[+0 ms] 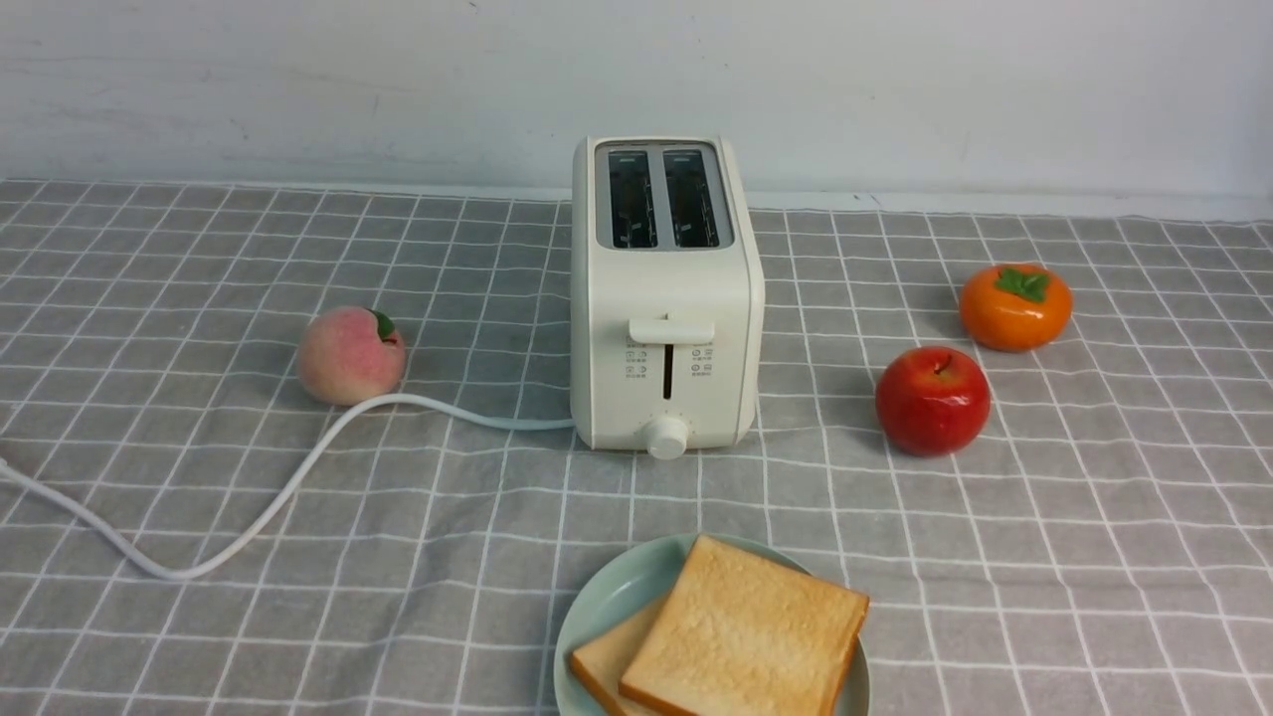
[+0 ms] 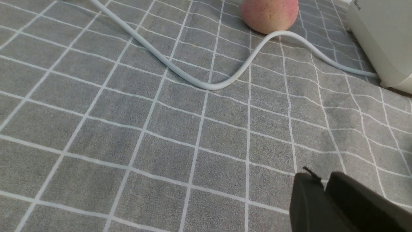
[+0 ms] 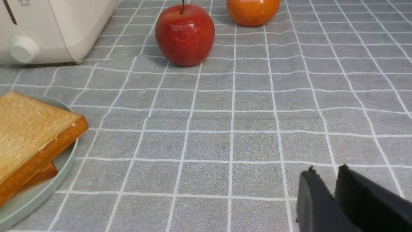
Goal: Take toasted bread from bread machine on grey coffee table place on plate.
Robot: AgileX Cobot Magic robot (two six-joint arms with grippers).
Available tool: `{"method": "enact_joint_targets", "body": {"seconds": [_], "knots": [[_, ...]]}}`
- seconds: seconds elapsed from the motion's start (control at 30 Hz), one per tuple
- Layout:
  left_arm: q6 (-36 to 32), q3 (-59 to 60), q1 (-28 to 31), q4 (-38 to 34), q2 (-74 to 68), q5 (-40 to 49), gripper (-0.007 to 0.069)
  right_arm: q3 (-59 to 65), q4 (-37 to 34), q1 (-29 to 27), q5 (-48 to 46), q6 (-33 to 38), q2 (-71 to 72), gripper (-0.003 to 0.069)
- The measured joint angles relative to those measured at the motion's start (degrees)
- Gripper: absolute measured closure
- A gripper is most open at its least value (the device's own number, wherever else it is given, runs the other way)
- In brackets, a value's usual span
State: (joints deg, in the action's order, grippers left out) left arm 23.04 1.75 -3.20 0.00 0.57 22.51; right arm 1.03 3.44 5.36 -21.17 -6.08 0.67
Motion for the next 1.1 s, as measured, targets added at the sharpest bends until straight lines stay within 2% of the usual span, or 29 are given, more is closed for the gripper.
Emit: {"method": "enact_joint_targets", "body": {"seconds": [1.1], "knots": [[0.0, 0.0, 0.0, 0.0, 0.0, 0.0, 0.0533, 0.0, 0.0, 0.0, 0.0, 0.0, 0.0, 0.0505]]}}
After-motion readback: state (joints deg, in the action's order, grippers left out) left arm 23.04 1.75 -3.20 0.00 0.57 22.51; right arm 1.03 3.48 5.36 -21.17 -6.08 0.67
